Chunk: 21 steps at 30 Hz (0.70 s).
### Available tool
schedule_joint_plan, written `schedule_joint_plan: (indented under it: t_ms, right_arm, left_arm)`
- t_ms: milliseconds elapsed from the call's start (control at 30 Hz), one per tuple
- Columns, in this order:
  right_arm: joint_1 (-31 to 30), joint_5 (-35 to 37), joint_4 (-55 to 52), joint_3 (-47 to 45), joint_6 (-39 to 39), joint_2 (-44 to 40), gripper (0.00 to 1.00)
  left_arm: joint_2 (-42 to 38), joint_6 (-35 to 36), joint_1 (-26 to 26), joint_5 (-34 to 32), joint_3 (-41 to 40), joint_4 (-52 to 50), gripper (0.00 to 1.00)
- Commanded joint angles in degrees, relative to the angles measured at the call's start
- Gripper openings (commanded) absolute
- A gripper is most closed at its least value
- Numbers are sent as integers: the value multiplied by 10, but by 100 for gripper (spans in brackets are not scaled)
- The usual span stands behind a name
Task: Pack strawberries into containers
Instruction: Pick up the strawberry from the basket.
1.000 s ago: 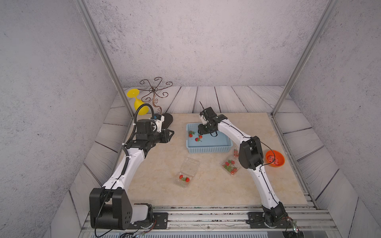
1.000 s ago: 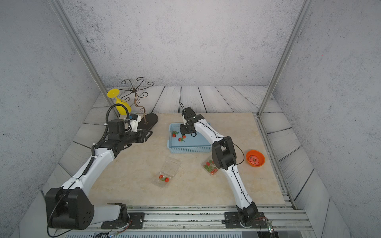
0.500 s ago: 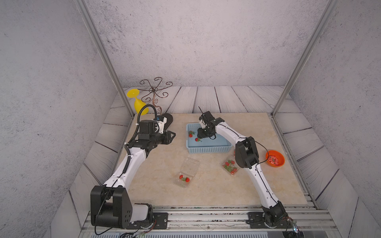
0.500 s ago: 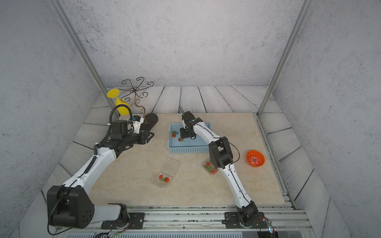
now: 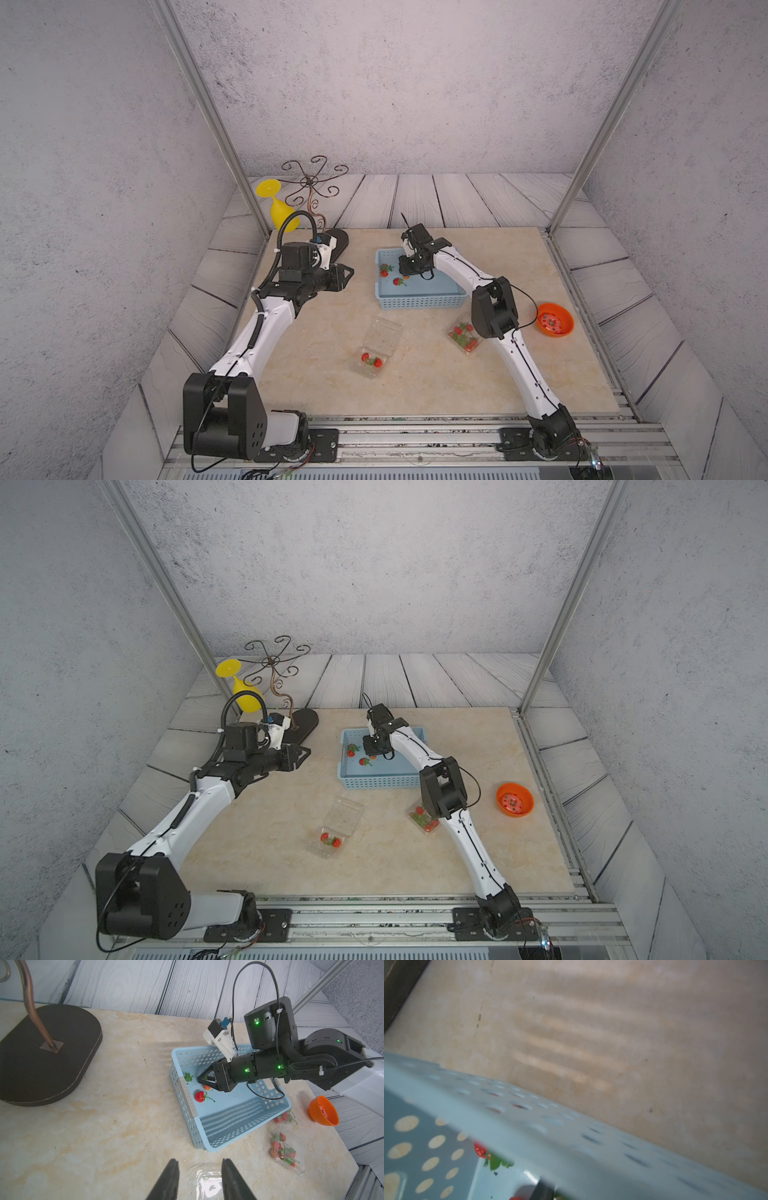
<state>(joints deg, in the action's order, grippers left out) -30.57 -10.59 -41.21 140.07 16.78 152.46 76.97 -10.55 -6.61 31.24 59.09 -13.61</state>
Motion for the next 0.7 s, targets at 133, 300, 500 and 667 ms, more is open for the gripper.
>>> schedule_joint_plan:
  t_ms: [133,300,500,667]
  right_arm:
    - [4,1,-3,-11,4,-16,18]
    - [8,6,13,-53,-1,-82,8]
    - [9,2,33,-110,-8,-152,0]
    - [9,-26,47,-164,-20,-217,0]
  left_arm:
    - [5,12,-4,-3,9,-8,38]
    - [4,12,-3,-2,9,-8,38]
    - [0,11,-4,-1,9,-8,38]
    - [-1,11,-4,-3,10,-8,38]
